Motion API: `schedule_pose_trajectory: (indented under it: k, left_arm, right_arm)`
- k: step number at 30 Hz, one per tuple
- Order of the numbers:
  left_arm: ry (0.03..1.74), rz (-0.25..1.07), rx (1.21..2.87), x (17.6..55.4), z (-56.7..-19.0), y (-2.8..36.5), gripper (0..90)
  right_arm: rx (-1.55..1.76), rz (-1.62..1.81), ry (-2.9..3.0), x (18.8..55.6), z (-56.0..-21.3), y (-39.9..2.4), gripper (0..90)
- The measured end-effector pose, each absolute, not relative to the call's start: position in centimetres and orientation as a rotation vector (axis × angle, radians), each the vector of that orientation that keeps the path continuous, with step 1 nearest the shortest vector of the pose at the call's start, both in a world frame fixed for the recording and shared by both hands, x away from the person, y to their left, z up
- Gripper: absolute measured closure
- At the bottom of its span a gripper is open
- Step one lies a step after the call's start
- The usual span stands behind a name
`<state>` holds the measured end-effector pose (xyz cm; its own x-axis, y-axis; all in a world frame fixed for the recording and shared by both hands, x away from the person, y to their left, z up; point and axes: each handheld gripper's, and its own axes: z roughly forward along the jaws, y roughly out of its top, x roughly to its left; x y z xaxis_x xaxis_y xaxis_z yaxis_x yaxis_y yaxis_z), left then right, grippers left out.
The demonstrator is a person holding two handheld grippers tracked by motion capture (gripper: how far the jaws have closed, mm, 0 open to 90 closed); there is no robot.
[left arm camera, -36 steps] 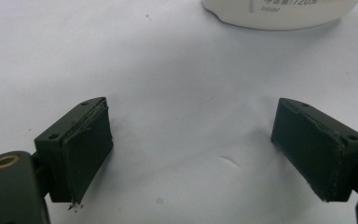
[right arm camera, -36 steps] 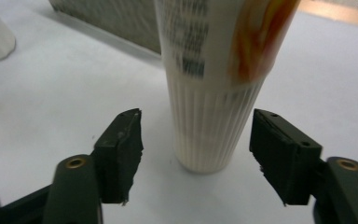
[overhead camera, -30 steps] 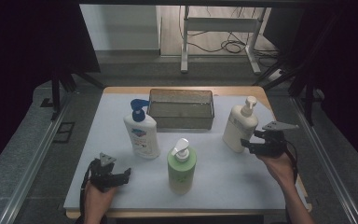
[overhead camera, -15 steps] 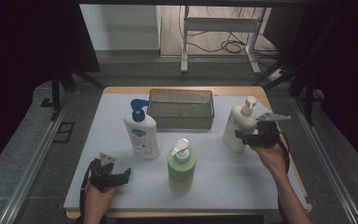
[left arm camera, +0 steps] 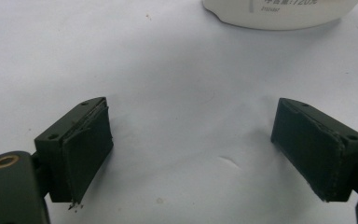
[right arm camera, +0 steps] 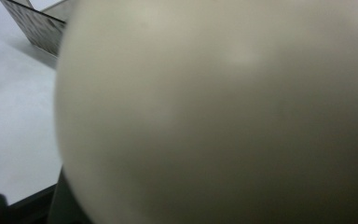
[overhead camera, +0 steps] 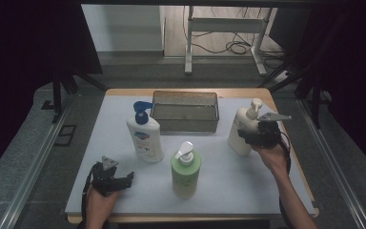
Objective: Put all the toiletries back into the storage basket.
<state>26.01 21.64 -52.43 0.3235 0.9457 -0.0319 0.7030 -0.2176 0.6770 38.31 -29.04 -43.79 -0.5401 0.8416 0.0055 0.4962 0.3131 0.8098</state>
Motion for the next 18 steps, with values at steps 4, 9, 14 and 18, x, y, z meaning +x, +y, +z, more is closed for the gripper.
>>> schedule_pose_trajectory:
  k: [4, 9, 14, 18]
  left_arm:
    - [1.447, 0.528, 1.998, 26.0, -52.4, 21.6, 11.6]
    - [1.448, 0.527, 2.000, 26.0, -52.4, 21.7, 11.6]
    - [1.447, 0.528, 1.998, 26.0, -52.4, 21.6, 11.6]
    - [1.447, 0.528, 1.998, 26.0, -52.4, 21.6, 11.6]
  right_arm:
    - [1.187, 1.096, 2.165, 38.2, -43.7, -28.9, 38.2]
    - [1.198, 1.104, 2.161, 38.1, -43.6, -29.1, 38.7]
    - [1.189, 1.114, 2.163, 37.7, -43.2, -29.2, 38.8]
    - [1.165, 1.099, 2.175, 37.5, -42.6, -29.0, 38.8]
